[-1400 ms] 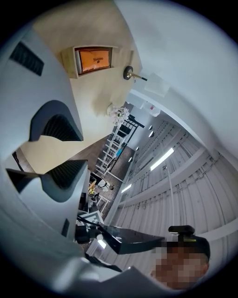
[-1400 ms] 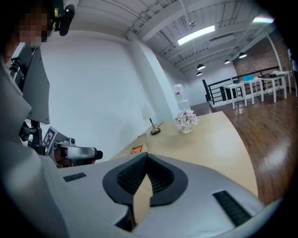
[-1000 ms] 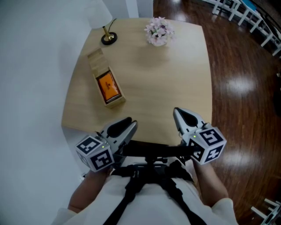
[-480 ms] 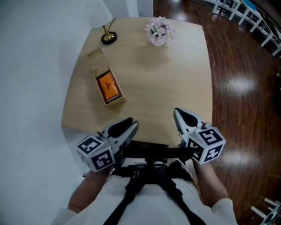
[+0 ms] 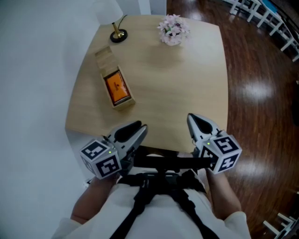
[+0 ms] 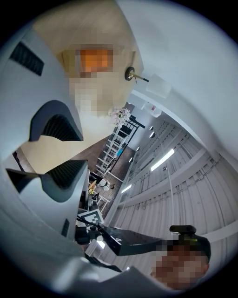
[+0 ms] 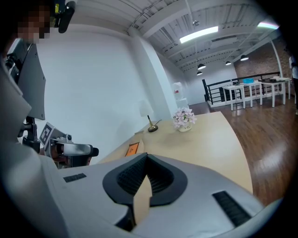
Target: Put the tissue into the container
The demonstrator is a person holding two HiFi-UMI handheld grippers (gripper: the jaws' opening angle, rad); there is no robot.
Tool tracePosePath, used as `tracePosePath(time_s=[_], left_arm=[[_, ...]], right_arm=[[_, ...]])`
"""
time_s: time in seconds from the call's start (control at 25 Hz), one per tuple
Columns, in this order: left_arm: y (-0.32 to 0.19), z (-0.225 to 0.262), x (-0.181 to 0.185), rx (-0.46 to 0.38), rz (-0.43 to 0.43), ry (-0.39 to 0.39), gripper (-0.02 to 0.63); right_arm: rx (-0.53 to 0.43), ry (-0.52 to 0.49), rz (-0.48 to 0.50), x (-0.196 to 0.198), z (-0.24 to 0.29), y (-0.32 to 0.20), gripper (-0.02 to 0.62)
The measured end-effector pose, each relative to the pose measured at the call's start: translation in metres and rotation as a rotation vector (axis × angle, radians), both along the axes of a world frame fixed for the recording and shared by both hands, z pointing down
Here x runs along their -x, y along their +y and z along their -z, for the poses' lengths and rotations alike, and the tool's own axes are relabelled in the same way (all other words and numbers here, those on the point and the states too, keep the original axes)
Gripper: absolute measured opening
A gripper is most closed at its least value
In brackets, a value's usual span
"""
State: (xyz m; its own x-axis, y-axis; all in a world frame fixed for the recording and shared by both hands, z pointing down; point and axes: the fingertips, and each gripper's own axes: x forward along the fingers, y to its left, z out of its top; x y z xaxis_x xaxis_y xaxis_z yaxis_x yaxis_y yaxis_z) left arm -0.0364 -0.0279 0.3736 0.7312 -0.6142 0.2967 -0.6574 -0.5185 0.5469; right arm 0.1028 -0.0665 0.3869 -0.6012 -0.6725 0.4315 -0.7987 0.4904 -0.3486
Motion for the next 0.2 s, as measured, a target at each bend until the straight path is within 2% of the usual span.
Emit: tracePosePath(time_s=[0.2], left_arm=[[-0.0104, -0.0032, 0.0119, -0.017, 0.023, 0.005, 0.129]], right_arm=[[-0.016, 0.002, -0.028, -0.007, 0.0012, -0.0017, 0.0]])
